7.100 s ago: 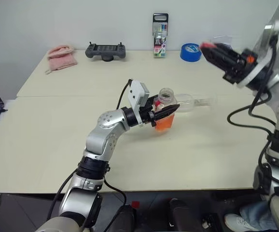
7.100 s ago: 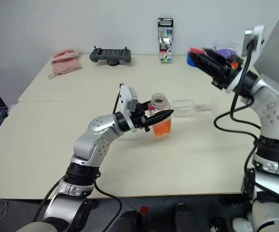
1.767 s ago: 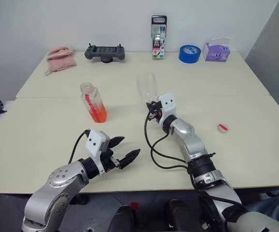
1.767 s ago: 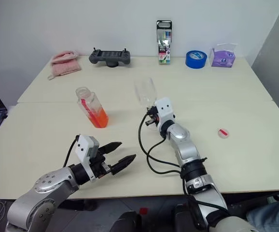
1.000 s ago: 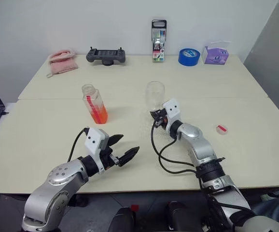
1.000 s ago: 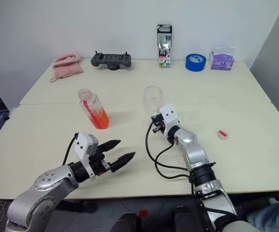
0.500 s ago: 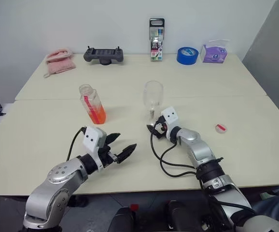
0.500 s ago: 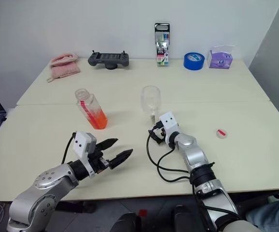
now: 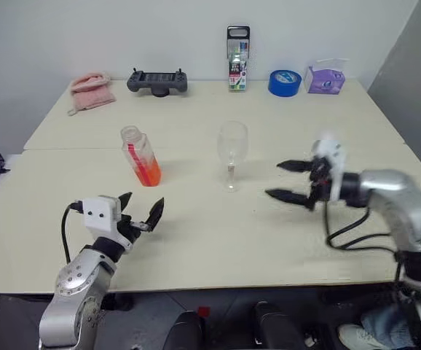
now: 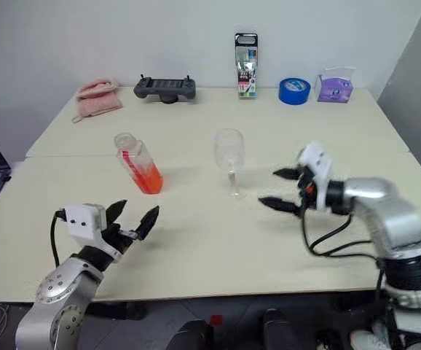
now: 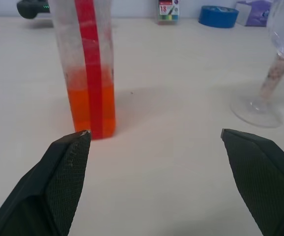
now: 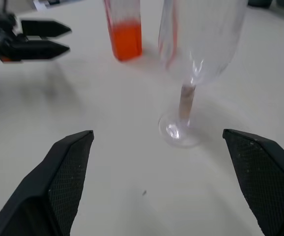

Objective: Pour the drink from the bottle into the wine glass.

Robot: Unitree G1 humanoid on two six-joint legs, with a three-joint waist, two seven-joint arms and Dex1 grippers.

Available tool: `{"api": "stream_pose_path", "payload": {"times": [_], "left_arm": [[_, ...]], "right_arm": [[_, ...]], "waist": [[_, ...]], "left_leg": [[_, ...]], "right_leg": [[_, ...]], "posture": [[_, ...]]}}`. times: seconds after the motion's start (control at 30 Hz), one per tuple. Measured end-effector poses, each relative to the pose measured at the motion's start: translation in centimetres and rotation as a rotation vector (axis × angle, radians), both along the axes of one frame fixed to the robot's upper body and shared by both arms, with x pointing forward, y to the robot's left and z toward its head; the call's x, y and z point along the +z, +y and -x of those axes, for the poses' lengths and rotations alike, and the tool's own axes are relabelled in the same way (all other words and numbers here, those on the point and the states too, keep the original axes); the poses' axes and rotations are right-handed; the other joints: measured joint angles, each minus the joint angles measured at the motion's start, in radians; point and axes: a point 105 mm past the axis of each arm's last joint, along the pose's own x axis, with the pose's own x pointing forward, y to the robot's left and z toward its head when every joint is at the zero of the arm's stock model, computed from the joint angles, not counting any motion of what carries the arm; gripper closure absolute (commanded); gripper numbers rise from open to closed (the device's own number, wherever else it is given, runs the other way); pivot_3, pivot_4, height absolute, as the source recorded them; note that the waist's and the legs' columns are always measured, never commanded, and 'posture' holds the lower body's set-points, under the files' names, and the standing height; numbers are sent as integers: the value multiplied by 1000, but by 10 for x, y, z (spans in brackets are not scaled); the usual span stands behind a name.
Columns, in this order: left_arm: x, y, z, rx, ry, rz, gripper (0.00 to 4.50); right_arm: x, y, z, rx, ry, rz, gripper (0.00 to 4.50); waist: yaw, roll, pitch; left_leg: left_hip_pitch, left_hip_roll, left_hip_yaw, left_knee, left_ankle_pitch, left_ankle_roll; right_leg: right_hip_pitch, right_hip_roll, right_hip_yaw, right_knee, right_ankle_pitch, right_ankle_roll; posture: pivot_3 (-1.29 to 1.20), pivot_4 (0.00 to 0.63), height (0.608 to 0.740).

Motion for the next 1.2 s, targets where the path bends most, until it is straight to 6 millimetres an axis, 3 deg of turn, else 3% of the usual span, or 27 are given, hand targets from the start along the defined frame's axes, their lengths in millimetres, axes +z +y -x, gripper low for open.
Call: {"api": "stream_pose_path", "payload": {"times": [0.1,0.2,0.53,0.9,1.2], "left_arm": [[14,6,-8,22,-51,-23,0],[24,12,-15,47,-79,-39,0],[48,18,-47,81,-130,-78,0],[41,12,-84,109,-93,-114,0],[48,13,-109,123,-123,-137,0]], "right_arm": [[49,1,10,63,-105,-61,22],[66,9,17,129,-123,-95,22],[69,20,21,203,-115,-85,22],[68,21,21,207,-120,-64,22],[63,25,21,215,-111,-45,22]], "waist": [[1,-1,0],[1,-1,1],[3,-2,2],[4,-2,2],[4,-2,2]], "left_leg": [[0,0,-1,-1,-1,1],[-1,0,-1,-1,-1,2],[-1,0,0,0,-1,2],[-2,0,0,0,-1,2],[-2,0,-1,0,-1,2]], "right_leg": [[0,0,-1,-1,0,0],[0,0,0,-1,0,0],[0,-1,-1,-1,0,0],[0,-1,-1,-1,0,0],[-1,-1,-1,-1,1,1]], "posture": [[0,150,740],[0,150,740],[0,150,740],[0,150,740],[0,150,740]]}}
